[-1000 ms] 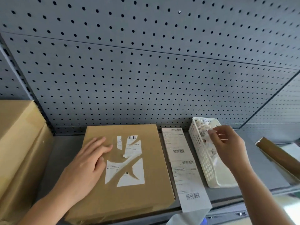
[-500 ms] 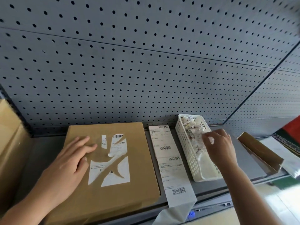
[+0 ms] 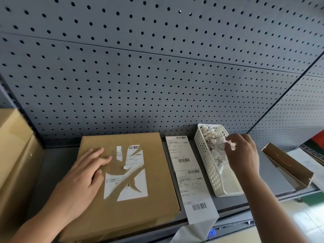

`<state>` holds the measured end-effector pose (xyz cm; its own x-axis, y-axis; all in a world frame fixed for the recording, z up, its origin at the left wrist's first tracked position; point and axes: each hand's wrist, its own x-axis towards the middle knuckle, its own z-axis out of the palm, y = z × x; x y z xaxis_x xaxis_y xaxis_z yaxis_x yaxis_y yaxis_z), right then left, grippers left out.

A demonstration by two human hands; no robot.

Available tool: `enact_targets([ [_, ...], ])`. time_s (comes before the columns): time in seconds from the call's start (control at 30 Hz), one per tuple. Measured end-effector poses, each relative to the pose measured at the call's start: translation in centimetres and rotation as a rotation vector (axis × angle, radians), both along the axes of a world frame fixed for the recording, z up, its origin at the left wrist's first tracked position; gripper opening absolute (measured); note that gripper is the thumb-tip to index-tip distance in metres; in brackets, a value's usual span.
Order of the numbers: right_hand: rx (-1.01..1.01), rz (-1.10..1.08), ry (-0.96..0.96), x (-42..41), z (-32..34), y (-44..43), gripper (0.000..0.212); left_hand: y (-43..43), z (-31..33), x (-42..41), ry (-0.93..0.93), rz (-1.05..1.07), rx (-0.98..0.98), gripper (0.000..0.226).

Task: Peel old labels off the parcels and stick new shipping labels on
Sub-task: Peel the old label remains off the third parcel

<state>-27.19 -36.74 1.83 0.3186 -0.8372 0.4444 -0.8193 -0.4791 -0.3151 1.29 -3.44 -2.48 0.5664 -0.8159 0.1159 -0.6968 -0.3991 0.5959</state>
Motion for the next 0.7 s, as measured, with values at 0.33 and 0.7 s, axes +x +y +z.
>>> enact_targets([
  [0.33, -0.026, 0.122, -0.102, 2.5, 1.3, 1.5, 0.01, 0.0, 0.2, 0.0, 0.01, -0.003, 0.018, 0.04],
  [0.7, -0.01, 0.334, -0.142, 7.7, 2.0, 5.0, 0.008, 0.0, 0.5, -0.3, 0.023, 0.012, 0.046, 0.041],
])
